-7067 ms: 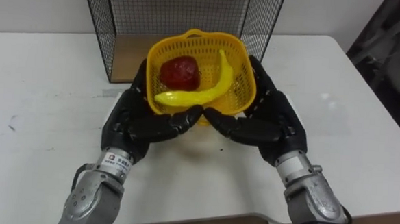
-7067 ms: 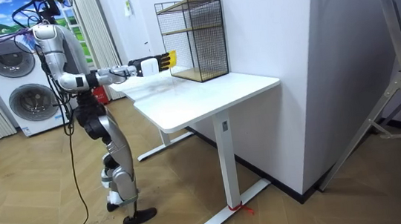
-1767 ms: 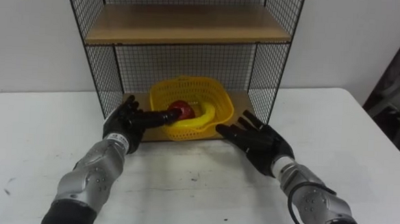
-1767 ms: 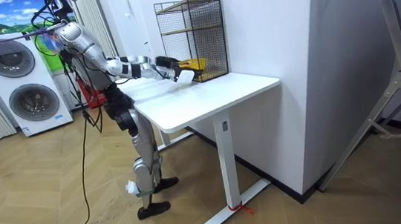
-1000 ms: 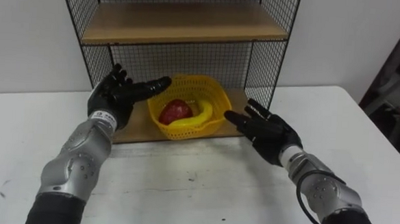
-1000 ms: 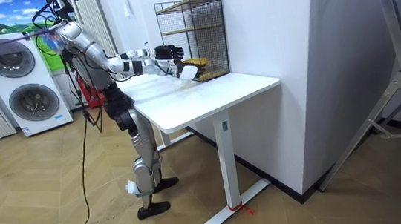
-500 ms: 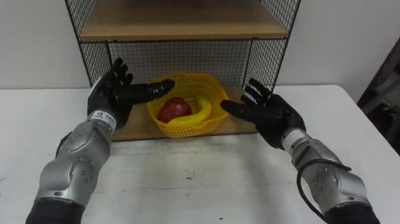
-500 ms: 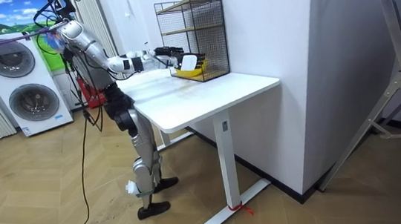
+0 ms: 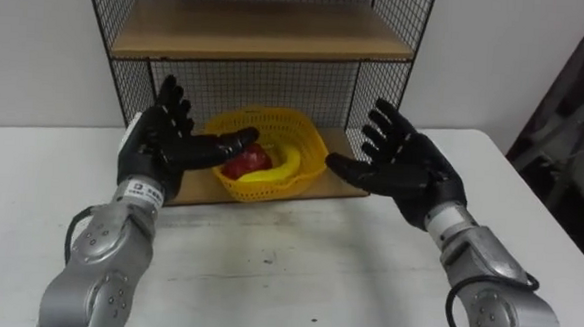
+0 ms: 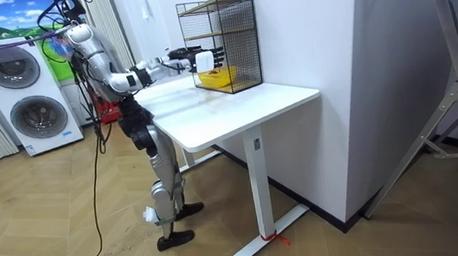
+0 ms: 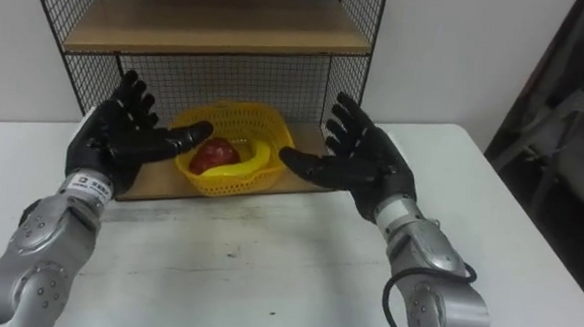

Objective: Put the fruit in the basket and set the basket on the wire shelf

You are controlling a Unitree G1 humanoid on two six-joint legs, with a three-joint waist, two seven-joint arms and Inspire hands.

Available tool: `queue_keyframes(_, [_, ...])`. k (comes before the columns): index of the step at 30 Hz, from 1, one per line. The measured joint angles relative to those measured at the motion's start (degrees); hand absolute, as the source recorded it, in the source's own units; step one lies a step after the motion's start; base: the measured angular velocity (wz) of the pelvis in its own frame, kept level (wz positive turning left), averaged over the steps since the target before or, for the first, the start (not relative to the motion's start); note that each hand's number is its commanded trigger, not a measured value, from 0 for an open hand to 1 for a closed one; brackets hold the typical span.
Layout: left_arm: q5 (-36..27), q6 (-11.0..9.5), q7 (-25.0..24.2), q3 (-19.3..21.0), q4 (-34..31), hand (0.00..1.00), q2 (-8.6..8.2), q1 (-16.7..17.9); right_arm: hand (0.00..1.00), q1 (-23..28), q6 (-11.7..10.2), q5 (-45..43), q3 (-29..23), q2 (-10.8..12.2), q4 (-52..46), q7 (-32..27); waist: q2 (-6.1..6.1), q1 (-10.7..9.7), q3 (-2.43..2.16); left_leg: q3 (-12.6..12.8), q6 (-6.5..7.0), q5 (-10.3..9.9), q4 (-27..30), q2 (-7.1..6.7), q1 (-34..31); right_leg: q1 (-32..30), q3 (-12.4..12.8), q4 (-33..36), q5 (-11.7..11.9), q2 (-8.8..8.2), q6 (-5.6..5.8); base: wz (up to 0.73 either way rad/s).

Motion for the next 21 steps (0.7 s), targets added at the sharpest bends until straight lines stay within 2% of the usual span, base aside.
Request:
queue_keyframes(8, [0.52,-0.85,-2.25,0.05,-2.00,0.00,-0.02,3.85,0.00,3.09,-0.18,-0.36,0.04,0.04,-3.16,0.78,0.66,-0.16,-0.22,-0.06,-0.15,0.09,-0.22,0.06,-0.05,-0.10,-0.08,-0.05,-0.10,0.07,-0.18,0.00])
queue_keyframes(14, [1.40,-1.57,-2.42,0.95,-7.81,0.00,0.05,11.47,0.00,9.95,-1.52,-0.31,-1.24,-0.34,-9.55,1.37,0.66,0.07,-0.30,-0.12,-0.38,-0.11,0.22,0.20,-0.32,-0.22,-0.23,0.04,-0.21,0.16,-0.33,0.00])
queue_keyframes(18, [2.87,-3.27,-4.10,3.21,-11.26,0.00,0.15,14.68,0.00,13.45,-2.09,-0.80,-3.45,-0.51,-12.77,2.91,0.39,0.26,-0.57,-0.08,-0.46,-0.17,0.22,0.35,-0.11,-0.07,-0.05,0.16,-0.27,0.32,-0.47,0.00])
queue_keyframes(19, [2.88,-4.32,-4.51,3.54,-11.29,0.00,0.39,15.43,0.00,14.08,-2.57,-0.75,-3.69,-0.62,-12.99,3.59,0.32,0.25,-0.59,-0.06,-0.50,-0.17,0.20,0.39,0.05,0.09,0.01,0.17,-0.27,0.36,-0.53,0.00])
queue_keyframes(21, [2.78,-5.06,-4.78,3.61,-11.37,0.00,0.60,16.67,0.00,14.99,-2.84,-0.77,-4.31,-0.63,-13.31,4.27,0.19,0.26,-0.59,0.01,-0.57,-0.18,0.19,0.45,0.13,0.05,0.21,0.35,-0.36,0.39,-0.65,0.00])
